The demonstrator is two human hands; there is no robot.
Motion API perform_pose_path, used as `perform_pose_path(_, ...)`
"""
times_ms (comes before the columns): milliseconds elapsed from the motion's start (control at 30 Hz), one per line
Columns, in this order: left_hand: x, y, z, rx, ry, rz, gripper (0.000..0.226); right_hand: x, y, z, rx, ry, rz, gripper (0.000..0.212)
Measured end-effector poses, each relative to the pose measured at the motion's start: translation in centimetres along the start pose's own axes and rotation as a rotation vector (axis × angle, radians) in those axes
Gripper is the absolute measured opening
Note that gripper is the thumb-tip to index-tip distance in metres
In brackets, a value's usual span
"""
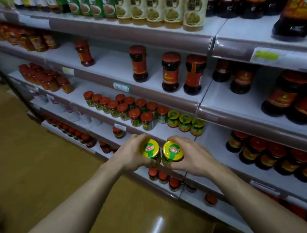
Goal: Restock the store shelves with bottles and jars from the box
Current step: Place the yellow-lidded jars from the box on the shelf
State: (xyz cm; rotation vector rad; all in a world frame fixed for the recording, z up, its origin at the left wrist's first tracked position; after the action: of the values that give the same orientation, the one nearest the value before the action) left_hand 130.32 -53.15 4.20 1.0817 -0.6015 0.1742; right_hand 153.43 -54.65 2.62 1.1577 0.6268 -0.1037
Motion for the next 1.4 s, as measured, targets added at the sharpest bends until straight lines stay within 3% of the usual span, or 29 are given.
perform_pose_path(600,-9.2,5.2,-21.9,-0.324,-0.389,-0.232,0.067,3.4,-3.0,-16.5,0.084,-0.414,-0.102,0.084)
perform_pose_path(733,-10.5,4.0,-26.2,-0.326,-0.411,-0.272,0.073,6.2,-3.8,-20.4,0.106,-0.425,-0.133,0.084)
perform_pose_path(933,-12.1,2.1,-31.8,-0.267,-0.456,-0.388,0.071,10.9,-5.7,-24.6,0.131,-0.407,-0.113,0.064)
perform_pose_path(1100,-12.1,1.0,-34.0,-0.198,-0.464,-0.581,0.075,13.2,-6.8,-25.7,0.103,-0.414,-0.104,0.068)
perform_pose_path(1400,-13.4,-0.6,-34.5,-0.2,-0.396,-0.563,0.086,14.5,-7.9,-25.0,0.189,-0.401,-0.275,0.085)
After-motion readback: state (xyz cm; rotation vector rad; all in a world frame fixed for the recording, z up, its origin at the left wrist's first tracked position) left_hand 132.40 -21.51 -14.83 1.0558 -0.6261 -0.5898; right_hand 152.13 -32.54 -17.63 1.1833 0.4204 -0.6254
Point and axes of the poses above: each hand's wrist, its own z-axis away from the middle knuckle, its own y-axis out of the back of the hand, x = y × z, the point moved 1 cm from there along -z, towards the middle knuckle, and after that the axes turned 12 degrees about -x, right-handed, at the moved point
